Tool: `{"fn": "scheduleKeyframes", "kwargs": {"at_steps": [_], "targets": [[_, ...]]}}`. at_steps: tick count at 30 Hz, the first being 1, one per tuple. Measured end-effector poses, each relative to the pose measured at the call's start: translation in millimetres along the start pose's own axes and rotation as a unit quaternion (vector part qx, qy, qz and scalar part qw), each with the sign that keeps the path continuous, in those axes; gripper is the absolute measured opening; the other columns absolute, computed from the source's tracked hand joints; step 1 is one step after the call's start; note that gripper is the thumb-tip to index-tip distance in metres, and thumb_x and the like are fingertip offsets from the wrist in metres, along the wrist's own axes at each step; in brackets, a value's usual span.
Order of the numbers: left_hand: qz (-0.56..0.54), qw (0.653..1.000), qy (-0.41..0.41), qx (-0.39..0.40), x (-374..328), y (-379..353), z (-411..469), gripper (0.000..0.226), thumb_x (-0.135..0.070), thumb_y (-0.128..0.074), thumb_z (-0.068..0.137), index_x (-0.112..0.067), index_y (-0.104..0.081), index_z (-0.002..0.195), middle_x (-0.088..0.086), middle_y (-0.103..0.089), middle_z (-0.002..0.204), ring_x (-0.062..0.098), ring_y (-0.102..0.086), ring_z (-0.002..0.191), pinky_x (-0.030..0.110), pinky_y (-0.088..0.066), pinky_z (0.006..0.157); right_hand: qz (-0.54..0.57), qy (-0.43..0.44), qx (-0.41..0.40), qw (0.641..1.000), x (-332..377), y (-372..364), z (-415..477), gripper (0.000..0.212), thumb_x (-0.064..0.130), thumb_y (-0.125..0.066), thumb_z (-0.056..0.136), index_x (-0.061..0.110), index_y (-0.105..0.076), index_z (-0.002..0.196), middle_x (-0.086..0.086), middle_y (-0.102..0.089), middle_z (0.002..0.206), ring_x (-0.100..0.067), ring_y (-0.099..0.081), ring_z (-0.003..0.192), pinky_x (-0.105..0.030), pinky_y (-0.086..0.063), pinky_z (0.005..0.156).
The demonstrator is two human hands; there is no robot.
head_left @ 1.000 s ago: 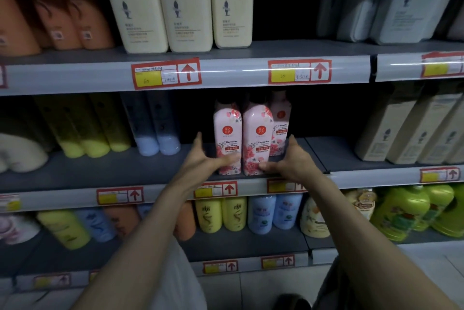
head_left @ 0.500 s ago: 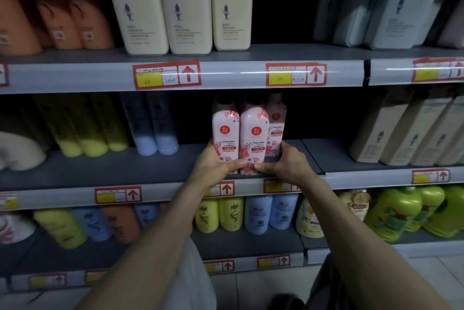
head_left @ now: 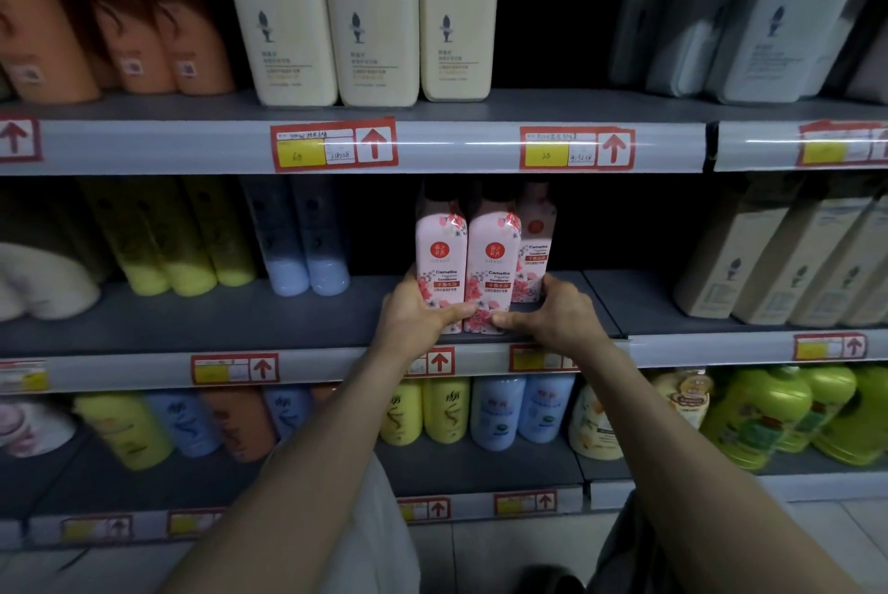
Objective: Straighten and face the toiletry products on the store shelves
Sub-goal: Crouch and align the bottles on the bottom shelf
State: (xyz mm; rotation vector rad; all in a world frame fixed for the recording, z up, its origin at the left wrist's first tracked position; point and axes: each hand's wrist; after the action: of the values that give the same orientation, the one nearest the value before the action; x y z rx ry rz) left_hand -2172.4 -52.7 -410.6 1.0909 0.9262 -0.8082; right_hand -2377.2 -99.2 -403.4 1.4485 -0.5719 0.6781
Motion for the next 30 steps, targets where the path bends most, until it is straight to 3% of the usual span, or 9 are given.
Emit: {"fn": "scheduleKeyframes", "kwargs": {"at_steps": [3,5,8,10,12,14,17,27,30], "targets": [[0.001,1.000,0.001,-0.001,1,0,1,0.054,-0.026,-0.091,0.072,-0.021,-0.066,0.120,-0.011,-0.076,0.105,-0.001,-0.070,0.092,0.020,-0.056,0.082,-0.036,-0.021,-0.048,0.998,3,-1,-4,0.071,0.062,-0.094,0.055,0.019,-0.072,0.107,-0.001,-0.077,0.106,-0.024,-0.072,0.098,-0.043,-0.061,0.087],[0.002,1.000,0.004,-0.004,2,0,2,0.055,-0.026,-0.091,0.072,-0.021,-0.066,0.121,-0.010,-0.076,0.106,0.000,-0.070,0.093,0.020,-0.056,0.082,-0.067,-0.019,-0.082,0.994,8,0,-10,0.065,0.059,-0.093,0.060,0.020,-0.073,0.107,0.000,-0.075,0.104,-0.025,-0.071,0.098,-0.043,-0.060,0.085],[0.009,1.000,0.006,-0.009,2,-3,3,0.057,-0.028,-0.091,0.071,-0.020,-0.065,0.122,-0.009,-0.076,0.108,0.002,-0.071,0.094,0.023,-0.056,0.085,-0.043,0.047,-0.074,0.995,12,-6,-14,0.043,0.040,-0.092,0.072,0.024,-0.076,0.109,0.005,-0.078,0.102,-0.018,-0.072,0.096,-0.042,-0.061,0.086],[0.014,1.000,0.007,-0.010,2,-4,3,0.058,-0.027,-0.091,0.072,-0.019,-0.064,0.123,-0.010,-0.075,0.107,-0.001,-0.069,0.091,0.017,-0.055,0.080,-0.017,0.079,-0.059,0.995,13,-9,-17,0.033,0.025,-0.087,0.080,0.020,-0.078,0.111,0.002,-0.079,0.103,-0.018,-0.073,0.096,-0.041,-0.061,0.090],[0.021,1.000,0.007,-0.011,1,-4,2,0.057,-0.025,-0.090,0.074,-0.018,-0.063,0.123,-0.012,-0.073,0.102,-0.009,-0.064,0.084,0.005,-0.049,0.068,-0.021,0.092,-0.071,0.993,13,-10,-18,0.031,0.022,-0.084,0.083,0.019,-0.078,0.114,0.001,-0.079,0.106,-0.019,-0.073,0.099,-0.038,-0.060,0.093],[0.024,1.000,0.008,-0.015,0,-5,0,0.057,-0.025,-0.089,0.074,-0.018,-0.062,0.124,-0.012,-0.072,0.101,-0.009,-0.064,0.083,0.003,-0.047,0.062,-0.023,0.100,-0.078,0.992,13,-11,-19,0.029,0.021,-0.083,0.084,0.020,-0.079,0.113,0.001,-0.080,0.105,-0.019,-0.073,0.098,-0.036,-0.060,0.092],[0.027,0.999,0.014,-0.016,-1,-6,-2,0.058,-0.028,-0.088,0.076,-0.018,-0.060,0.126,-0.011,-0.072,0.106,0.002,-0.067,0.090,0.003,-0.044,0.065,-0.034,0.105,-0.081,0.991,11,-15,-20,0.022,0.024,-0.080,0.085,0.020,-0.080,0.106,0.000,-0.080,0.099,-0.022,-0.073,0.095,-0.039,-0.060,0.087],[0.026,0.999,0.018,-0.020,-2,-7,-1,0.064,-0.035,-0.089,0.074,-0.019,-0.058,0.127,-0.008,-0.074,0.114,0.007,-0.069,0.099,0.020,-0.051,0.081,-0.047,0.106,-0.067,0.991,12,-13,-20,0.017,0.022,-0.076,0.089,0.016,-0.079,0.105,-0.005,-0.078,0.102,-0.027,-0.071,0.097,-0.041,-0.059,0.087],[0.021,0.999,0.024,-0.016,-7,-6,-3,0.061,-0.033,-0.089,0.074,-0.020,-0.059,0.126,-0.008,-0.074,0.114,0.005,-0.068,0.096,0.016,-0.049,0.077,-0.061,0.092,-0.065,0.992,14,-14,-20,0.020,0.029,-0.075,0.089,0.016,-0.077,0.104,-0.007,-0.076,0.102,-0.031,-0.070,0.095,-0.045,-0.060,0.084]]}}
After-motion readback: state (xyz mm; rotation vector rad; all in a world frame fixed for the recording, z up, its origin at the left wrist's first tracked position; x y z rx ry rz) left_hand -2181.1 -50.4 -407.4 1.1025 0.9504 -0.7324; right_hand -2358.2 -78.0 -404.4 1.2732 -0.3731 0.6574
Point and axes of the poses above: each hand's wrist, its own z-axis towards the middle knuckle, its own y-axis out of the back of the hand, x = y × z
